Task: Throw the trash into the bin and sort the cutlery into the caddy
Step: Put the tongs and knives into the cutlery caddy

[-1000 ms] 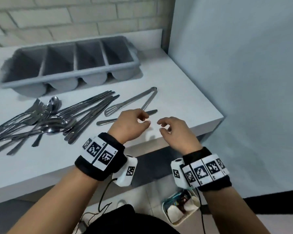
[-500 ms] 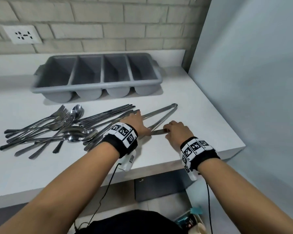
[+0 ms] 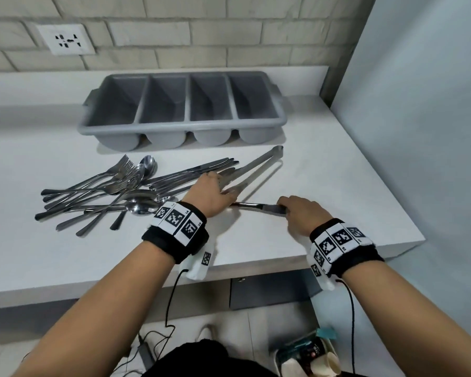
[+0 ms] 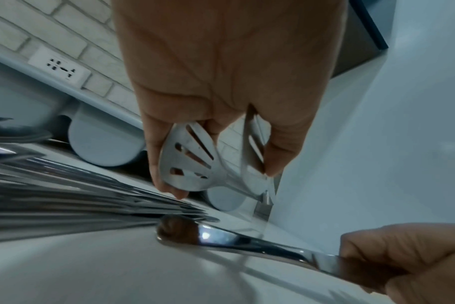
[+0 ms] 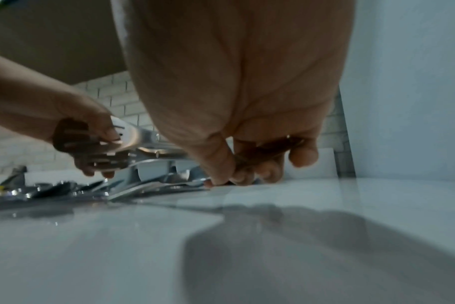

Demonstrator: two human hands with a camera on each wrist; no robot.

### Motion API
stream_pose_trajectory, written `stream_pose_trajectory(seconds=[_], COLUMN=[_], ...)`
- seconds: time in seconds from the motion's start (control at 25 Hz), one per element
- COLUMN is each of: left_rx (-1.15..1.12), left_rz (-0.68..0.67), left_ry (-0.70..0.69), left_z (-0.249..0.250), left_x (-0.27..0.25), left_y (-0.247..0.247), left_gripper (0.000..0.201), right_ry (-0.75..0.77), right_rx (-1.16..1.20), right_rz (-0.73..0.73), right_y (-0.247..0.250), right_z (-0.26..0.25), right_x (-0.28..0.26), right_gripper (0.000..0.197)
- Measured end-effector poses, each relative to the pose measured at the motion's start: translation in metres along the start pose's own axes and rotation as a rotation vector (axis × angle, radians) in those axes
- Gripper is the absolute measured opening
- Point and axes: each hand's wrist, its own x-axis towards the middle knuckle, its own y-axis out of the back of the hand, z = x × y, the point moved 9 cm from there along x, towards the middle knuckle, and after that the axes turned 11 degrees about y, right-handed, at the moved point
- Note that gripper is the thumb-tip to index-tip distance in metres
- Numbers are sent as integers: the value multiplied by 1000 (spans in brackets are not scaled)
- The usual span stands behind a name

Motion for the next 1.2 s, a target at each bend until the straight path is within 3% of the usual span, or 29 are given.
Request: stream_pose_trajectory(seconds=[0.08, 0.28, 0.52, 0.8, 0.88, 1.0, 1.08, 1.2], left_rx=[-81, -204, -351, -409, -391, -374, -364, -314], left_rz=[30, 135, 287, 327, 323, 319, 291, 292], left_ry=[38, 105, 199, 256, 264, 267, 277, 272], left_z=[-12, -44, -92, -141, -152, -164, -171, -178], left_x=[-10, -18, -1, 45, 59, 77, 87, 102], left_y=[11, 47, 105, 165, 177, 191, 195, 200], left_gripper=[56, 52, 54, 51, 61, 70, 78, 68], right_ry=[-6, -34, -51, 7, 30, 65, 68, 90], right_rx=[-92, -307, -5, 66, 28, -36, -25, -30], right_rz=[38, 114, 87, 138, 113, 61, 16, -67], right_y=[16, 62, 87, 78, 75, 65, 56, 42], right_z=[-5, -17, -22, -68, -76, -88, -94, -100], right_x=[-10, -24, 8, 104, 129, 158, 173, 188], right_gripper=[24, 38, 23, 18, 26, 22, 40, 57])
